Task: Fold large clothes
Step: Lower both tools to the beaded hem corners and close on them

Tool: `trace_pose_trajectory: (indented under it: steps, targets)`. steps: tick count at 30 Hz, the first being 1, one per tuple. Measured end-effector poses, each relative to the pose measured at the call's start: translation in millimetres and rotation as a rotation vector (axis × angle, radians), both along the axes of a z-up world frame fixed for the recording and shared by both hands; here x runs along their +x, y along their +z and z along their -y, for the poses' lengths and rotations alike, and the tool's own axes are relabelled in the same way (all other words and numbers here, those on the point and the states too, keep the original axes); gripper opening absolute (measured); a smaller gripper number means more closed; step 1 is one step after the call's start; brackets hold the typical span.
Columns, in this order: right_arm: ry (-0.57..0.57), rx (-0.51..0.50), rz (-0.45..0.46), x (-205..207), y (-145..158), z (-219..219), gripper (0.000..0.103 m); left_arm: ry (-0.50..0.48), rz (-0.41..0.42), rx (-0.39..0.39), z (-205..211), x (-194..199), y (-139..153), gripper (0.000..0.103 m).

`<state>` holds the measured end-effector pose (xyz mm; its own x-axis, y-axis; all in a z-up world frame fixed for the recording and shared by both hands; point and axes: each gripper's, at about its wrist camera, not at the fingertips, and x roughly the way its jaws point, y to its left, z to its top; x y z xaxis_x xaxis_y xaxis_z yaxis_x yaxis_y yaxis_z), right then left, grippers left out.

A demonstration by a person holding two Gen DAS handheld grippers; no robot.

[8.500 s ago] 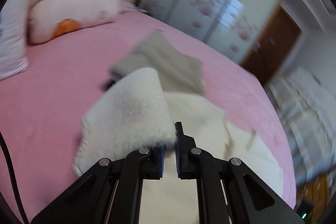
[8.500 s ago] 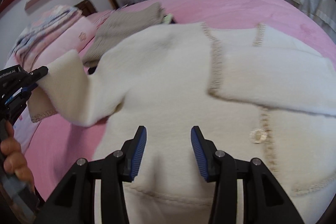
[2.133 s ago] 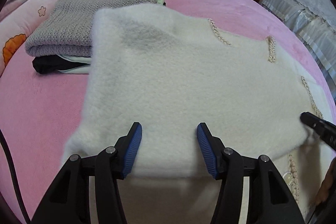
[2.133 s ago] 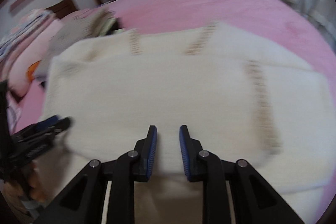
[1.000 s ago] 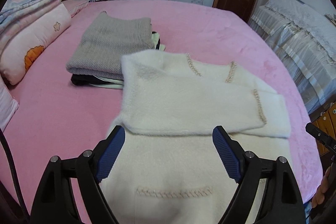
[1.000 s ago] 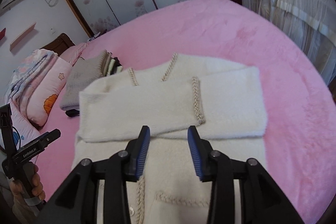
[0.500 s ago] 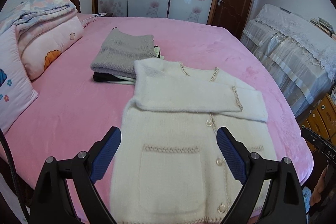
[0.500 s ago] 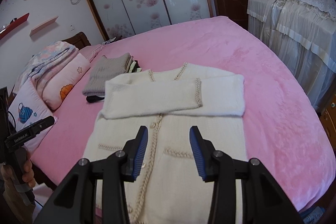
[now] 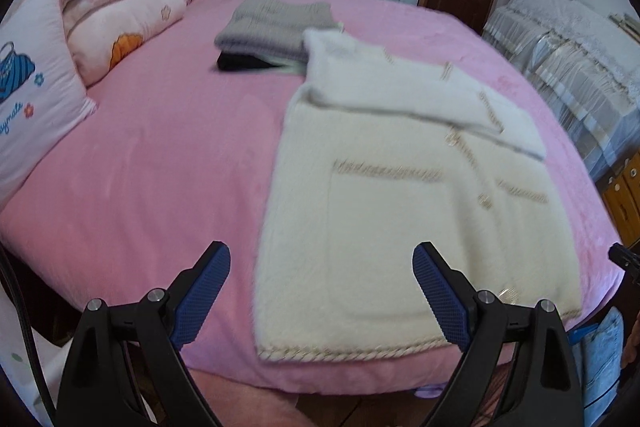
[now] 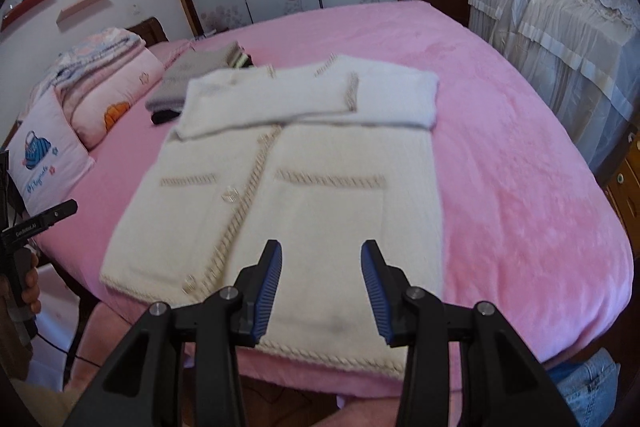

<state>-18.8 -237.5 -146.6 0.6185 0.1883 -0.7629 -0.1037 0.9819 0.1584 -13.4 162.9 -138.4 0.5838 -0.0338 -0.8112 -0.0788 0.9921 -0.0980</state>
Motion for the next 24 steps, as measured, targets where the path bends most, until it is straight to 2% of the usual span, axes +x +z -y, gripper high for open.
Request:
trace_pose_trajectory:
  steps: [5,8,13,18,24]
  targets:
    - [-0.061,-0.021,-0.099,-4.0,-42.2,30.9,0.041,0.040,-0.128,-0.012,-25.0,5.6,-48.1,0.092]
    - [-0.105,0.002,-0.148,-5.0,-62.4,53.0,0.041,0.058,-0.175,-0.066,-34.4,7.1,-67.7,0.092]
    - [-0.152,0.074,-0.224,-5.6,-90.5,77.0,0.042,0.068,-0.234,-0.106,-44.2,7.5,-94.1,0.092]
    - [-0.101,0.121,-0.279,-2.2,-110.5,73.8,0.041,0.058,-0.295,-0.177,-48.0,7.0,-119.3,0.092]
    - [-0.060,0.183,-0.317,0.8,-131.4,67.6,0.041,0.064,-0.294,-0.213,-52.5,2.5,-135.1,0.092]
